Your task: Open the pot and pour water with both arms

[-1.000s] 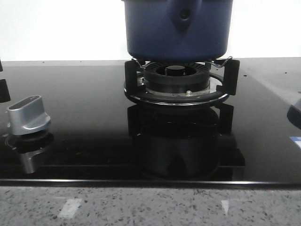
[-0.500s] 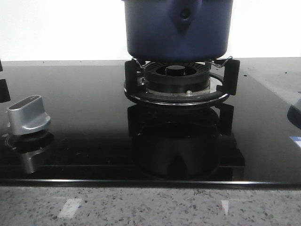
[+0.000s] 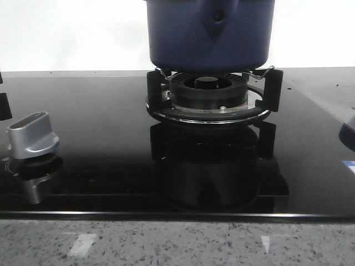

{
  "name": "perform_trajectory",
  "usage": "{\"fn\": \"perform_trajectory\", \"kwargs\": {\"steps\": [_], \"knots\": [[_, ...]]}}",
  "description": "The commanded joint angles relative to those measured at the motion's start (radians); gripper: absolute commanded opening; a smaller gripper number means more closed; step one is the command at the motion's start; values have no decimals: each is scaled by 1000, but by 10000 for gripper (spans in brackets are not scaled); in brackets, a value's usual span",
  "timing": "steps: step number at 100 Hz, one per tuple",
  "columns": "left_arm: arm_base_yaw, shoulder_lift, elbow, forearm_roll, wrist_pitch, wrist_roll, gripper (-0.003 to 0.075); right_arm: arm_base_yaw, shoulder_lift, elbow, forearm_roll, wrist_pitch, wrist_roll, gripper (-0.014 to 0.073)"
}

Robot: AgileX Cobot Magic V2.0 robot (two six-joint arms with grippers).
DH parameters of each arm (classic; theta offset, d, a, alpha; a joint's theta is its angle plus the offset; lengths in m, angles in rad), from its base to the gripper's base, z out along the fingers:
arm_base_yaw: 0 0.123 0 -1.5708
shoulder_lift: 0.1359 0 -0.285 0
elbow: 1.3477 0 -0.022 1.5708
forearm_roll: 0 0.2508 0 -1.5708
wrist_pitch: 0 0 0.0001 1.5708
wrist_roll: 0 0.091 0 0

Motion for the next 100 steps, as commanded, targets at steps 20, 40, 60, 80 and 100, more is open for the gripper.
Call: {"fn": "perform_trajectory", "kwargs": {"steps": [20, 40, 60, 80, 100], "knots": [[-79, 70, -104, -68, -27, 2, 483, -9, 7, -35, 10, -56, -14, 476], [-105, 94, -114, -64, -114, 36, 483, -9, 7, -35, 10, -56, -14, 476], [-121, 94, -114, -66, -153, 74, 483, -9, 7, -35, 10, -57, -14, 476], [-129, 98, -114, -70, -201, 77, 483, -9, 7, -35, 10, -59, -14, 476], [-129, 111, -114, -90, -198, 77, 482, -9, 7, -35, 10, -59, -14, 476]]}}
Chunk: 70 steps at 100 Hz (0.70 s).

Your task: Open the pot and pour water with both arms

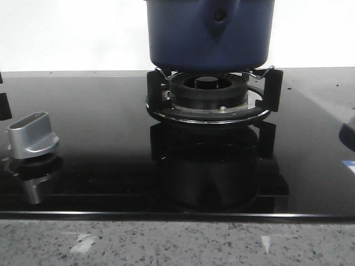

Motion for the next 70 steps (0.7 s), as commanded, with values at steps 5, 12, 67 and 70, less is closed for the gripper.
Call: {"fn": "perform_trajectory", "kwargs": {"steps": [5, 12, 67, 70], "knots": [[-5, -26, -34, -69, -4, 1, 482, -9, 7, -35, 10, -59, -14, 476], [-5, -16, -34, -70, 14, 1, 482, -9, 7, -35, 10, -59, -14, 476], [-5, -14, -34, -71, 6, 1, 375, -9, 7, -35, 10, -51, -14, 476], [-5, -14, -34, -71, 6, 1, 353, -9, 7, -35, 10, -51, -14, 476]]}}
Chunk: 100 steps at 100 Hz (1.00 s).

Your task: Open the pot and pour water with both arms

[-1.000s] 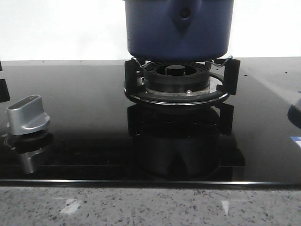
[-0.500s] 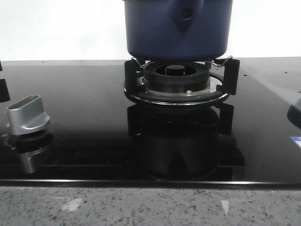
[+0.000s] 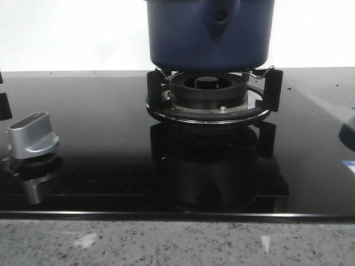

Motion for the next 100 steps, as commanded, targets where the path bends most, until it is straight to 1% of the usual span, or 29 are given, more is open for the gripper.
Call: {"fn": "perform_trajectory", "kwargs": {"steps": [1, 6, 14, 46, 72, 86, 100], "knots": [[-4, -39, -32, -50, -13, -11, 349, -9, 7, -35, 10, -53, -14, 476], [-4, -39, -32, -50, -13, -11, 319, -9, 7, -35, 10, -53, -14, 476], [-4, -39, -32, -50, -8, -11, 304, -9, 7, -35, 10, -53, -14, 476], [11, -94, -34, -86, 5, -11, 304, -9, 7, -35, -6, -59, -14, 476], [106, -205, -34, -86, 14, -11, 304, -9, 23, -39, -76, -66, -5, 476], [183, -263, -34, -78, 18, -11, 304, -9, 87, -79, -149, -66, 66, 476], [269, -308, -34, -70, 32, -20, 304, -9, 204, -160, -320, -50, 198, 475]]}}
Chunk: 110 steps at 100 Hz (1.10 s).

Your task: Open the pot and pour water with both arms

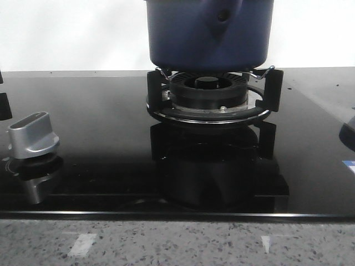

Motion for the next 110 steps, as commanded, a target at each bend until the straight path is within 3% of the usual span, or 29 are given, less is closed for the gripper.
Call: {"fn": "perform_trajectory", "kwargs": {"steps": [1, 15, 42, 62, 89, 96, 110], "knots": [[48, -77, -34, -68, 38, -17, 304, -9, 81, -83, -120, -48, 84, 475], [128, -98, -34, -68, 92, -28, 304, -23, 232, -201, -255, -12, 184, 475], [216, -102, -34, -68, 165, -66, 304, -201, 529, -430, -250, 49, 163, 468], [219, -102, -34, -52, 169, -66, 304, -286, 677, -444, -148, 52, 83, 402], [219, -102, -34, -46, 169, -66, 304, -302, 784, -444, -126, 27, 78, 399], [219, -102, -34, -46, 169, -66, 304, -302, 802, -444, -120, 27, 72, 353], [219, -102, -34, -46, 169, -66, 304, -302, 820, -444, -118, 29, 72, 164]]}}
